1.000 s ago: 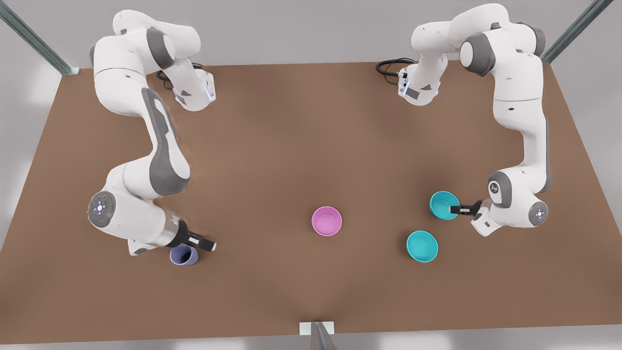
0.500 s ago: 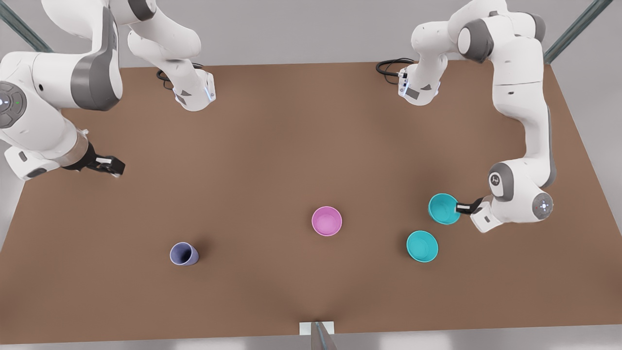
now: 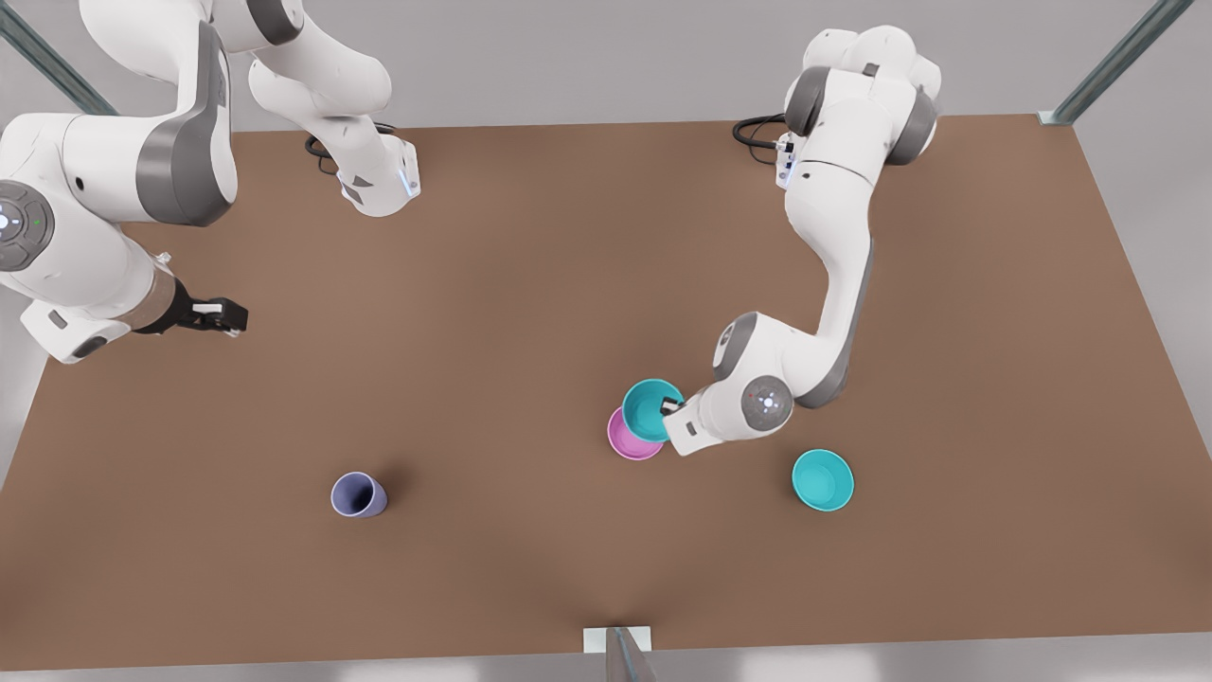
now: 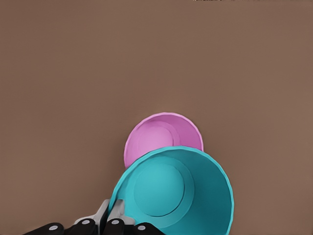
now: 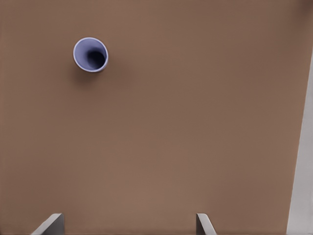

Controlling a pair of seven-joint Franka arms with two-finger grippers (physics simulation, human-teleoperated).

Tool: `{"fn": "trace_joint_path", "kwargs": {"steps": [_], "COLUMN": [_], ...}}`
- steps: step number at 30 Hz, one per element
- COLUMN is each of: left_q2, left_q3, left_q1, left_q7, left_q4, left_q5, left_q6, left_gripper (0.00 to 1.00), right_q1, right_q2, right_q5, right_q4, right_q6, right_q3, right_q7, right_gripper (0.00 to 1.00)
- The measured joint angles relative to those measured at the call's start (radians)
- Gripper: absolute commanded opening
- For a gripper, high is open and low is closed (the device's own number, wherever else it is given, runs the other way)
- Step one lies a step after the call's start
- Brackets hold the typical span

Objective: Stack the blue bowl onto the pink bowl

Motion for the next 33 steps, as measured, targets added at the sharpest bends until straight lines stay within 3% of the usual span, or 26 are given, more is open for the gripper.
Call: {"fn": "trace_joint_path", "kwargs": {"steps": [20, 21, 22, 25, 29, 33], "left_q2": [0.043, 0.043, 0.042, 0.023, -0.201, -0.376], "left_q3": [-0.043, -0.044, -0.044, -0.043, -0.034, -0.015], "left_q1": [-0.004, -0.003, -0.001, 0.024, 0.250, 0.315], "left_q7": [-0.398, -0.408, -0.415, -0.415, -0.370, -0.310], "left_q4": [-0.038, -0.039, -0.039, -0.039, -0.005, 0.084], "left_q5": [-0.010, -0.012, -0.016, -0.049, 0.082, 0.255], "left_q6": [0.142, 0.142, 0.144, 0.136, -0.083, -0.350], "left_gripper": [0.21, 0.73, 1.00, 1.00, 1.00, 1.00], "right_q1": [0.001, 0.001, 0.001, 0.001, 0.001, 0.000], "right_q2": [0.013, 0.013, 0.014, 0.014, 0.015, 0.015], "right_q5": [0.009, 0.009, 0.009, 0.009, 0.009, 0.010], "right_q4": [0.000, 0.000, 0.000, 0.000, 0.000, 0.000], "right_q6": [-0.006, -0.006, -0.006, -0.006, -0.006, -0.006], "right_q3": [0.000, 0.000, 0.000, 0.000, 0.000, 0.000], "right_q7": [-0.076, -0.078, -0.080, -0.086, -0.091, -0.096], "right_gripper": [1.00, 1.00, 1.00, 1.00, 1.00, 1.00]}}
